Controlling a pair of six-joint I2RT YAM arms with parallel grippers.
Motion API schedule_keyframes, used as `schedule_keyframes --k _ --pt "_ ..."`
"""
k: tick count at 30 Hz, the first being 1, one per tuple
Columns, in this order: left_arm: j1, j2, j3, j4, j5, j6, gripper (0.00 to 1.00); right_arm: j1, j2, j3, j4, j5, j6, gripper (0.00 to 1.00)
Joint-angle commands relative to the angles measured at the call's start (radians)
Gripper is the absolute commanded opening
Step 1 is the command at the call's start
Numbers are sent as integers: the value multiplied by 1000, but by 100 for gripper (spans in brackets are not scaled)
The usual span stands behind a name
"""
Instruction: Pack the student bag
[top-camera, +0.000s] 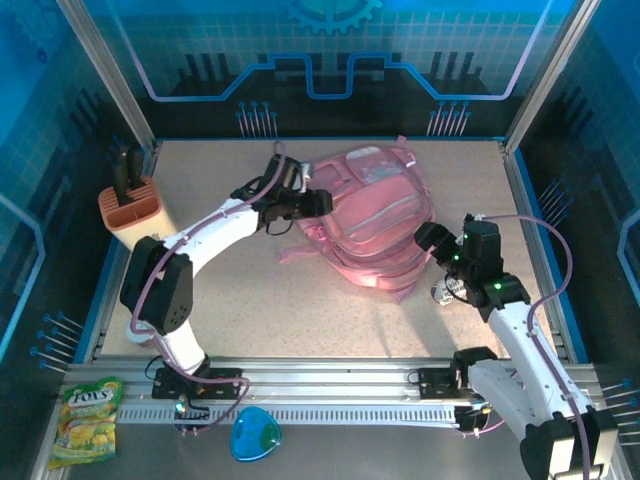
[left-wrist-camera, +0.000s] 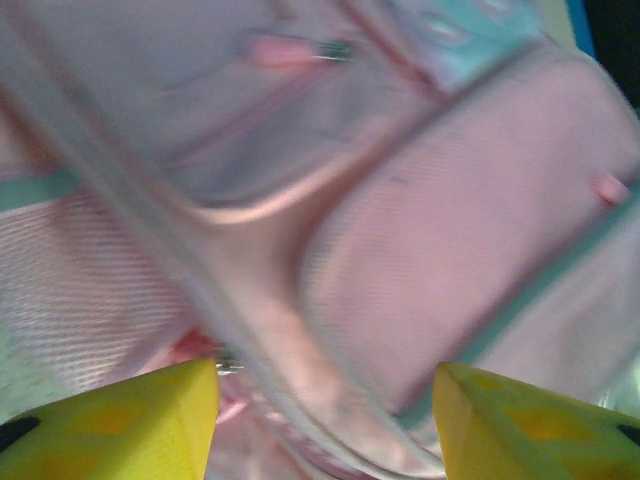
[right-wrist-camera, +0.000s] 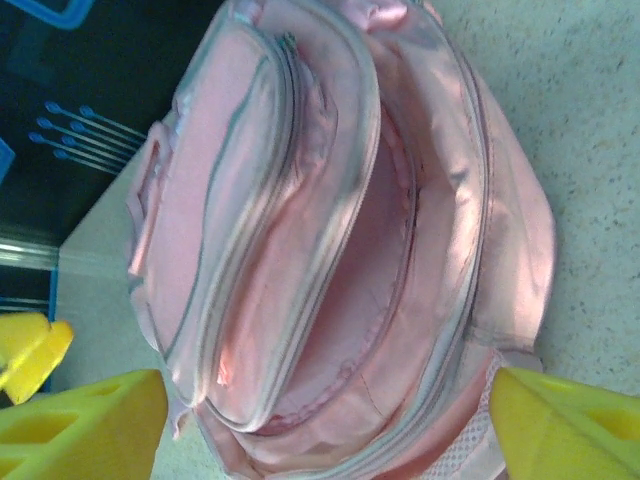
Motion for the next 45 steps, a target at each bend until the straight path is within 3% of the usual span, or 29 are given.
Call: schedule_keyframes --k 1,6,11,18,29,36,45 --pt "60 25 -54 81 122 -200 60 28 12 25 11 -13 -14 88" --pt "100 109 -60 185 237 -306 61 41 35 29 19 -21 -11 94" --pt "102 177 -37 231 269 -352 56 52 43 29 30 -26 -8 95" --pt "102 234 -19 254 301 -355 46 61 63 26 48 -36 -7 94" --pt "101 292 19 276 406 -325 45 75 147 23 116 -109 -9 89" --pt "103 283 19 271 401 -328 28 81 214 41 135 -150 -22 81" --pt "114 164 -71 302 369 -360 6 96 355 88 119 -171 -61 63"
